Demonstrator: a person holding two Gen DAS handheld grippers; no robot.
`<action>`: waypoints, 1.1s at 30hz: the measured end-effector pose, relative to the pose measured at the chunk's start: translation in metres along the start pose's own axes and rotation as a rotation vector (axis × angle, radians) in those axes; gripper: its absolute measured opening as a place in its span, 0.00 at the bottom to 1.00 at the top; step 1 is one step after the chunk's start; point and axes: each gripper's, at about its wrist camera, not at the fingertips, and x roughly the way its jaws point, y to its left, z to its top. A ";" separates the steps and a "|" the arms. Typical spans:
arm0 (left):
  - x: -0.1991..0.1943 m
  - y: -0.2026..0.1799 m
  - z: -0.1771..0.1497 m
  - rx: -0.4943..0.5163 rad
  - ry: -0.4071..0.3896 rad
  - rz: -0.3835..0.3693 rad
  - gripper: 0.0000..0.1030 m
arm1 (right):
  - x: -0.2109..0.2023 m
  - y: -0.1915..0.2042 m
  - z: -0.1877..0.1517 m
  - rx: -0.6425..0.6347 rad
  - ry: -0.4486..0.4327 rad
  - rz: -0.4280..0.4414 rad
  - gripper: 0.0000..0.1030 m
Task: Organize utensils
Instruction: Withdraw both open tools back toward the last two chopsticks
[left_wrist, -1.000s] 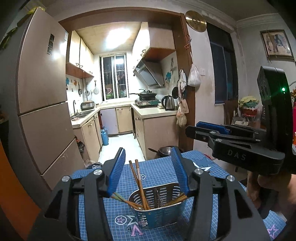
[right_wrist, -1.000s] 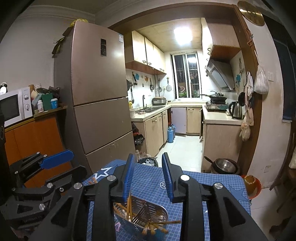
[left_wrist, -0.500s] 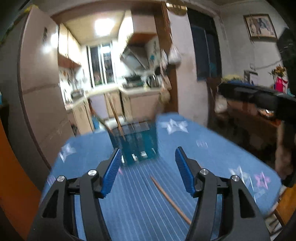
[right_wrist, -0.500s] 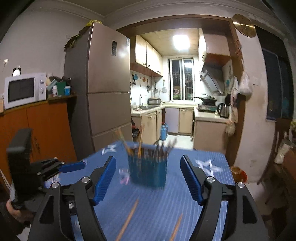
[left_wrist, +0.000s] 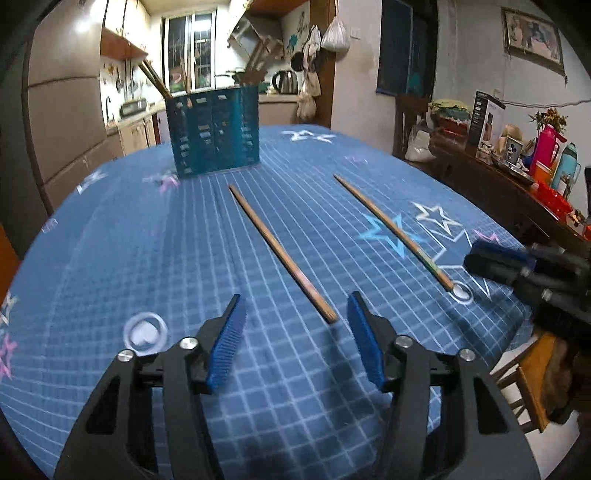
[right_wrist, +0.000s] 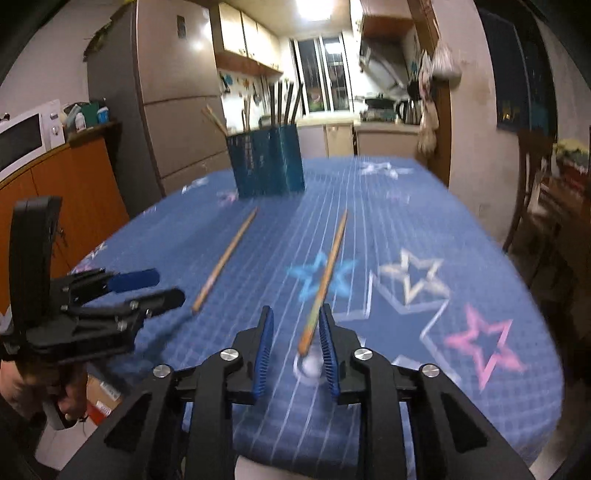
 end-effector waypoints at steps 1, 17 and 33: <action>0.001 -0.002 -0.001 0.002 -0.002 -0.001 0.51 | 0.002 0.000 -0.004 0.003 0.010 0.007 0.25; 0.019 -0.018 -0.005 -0.003 -0.001 -0.031 0.26 | 0.023 0.000 -0.016 0.000 0.005 -0.034 0.18; 0.017 -0.033 -0.015 0.006 -0.062 0.033 0.21 | 0.024 0.007 -0.021 -0.042 -0.036 -0.073 0.17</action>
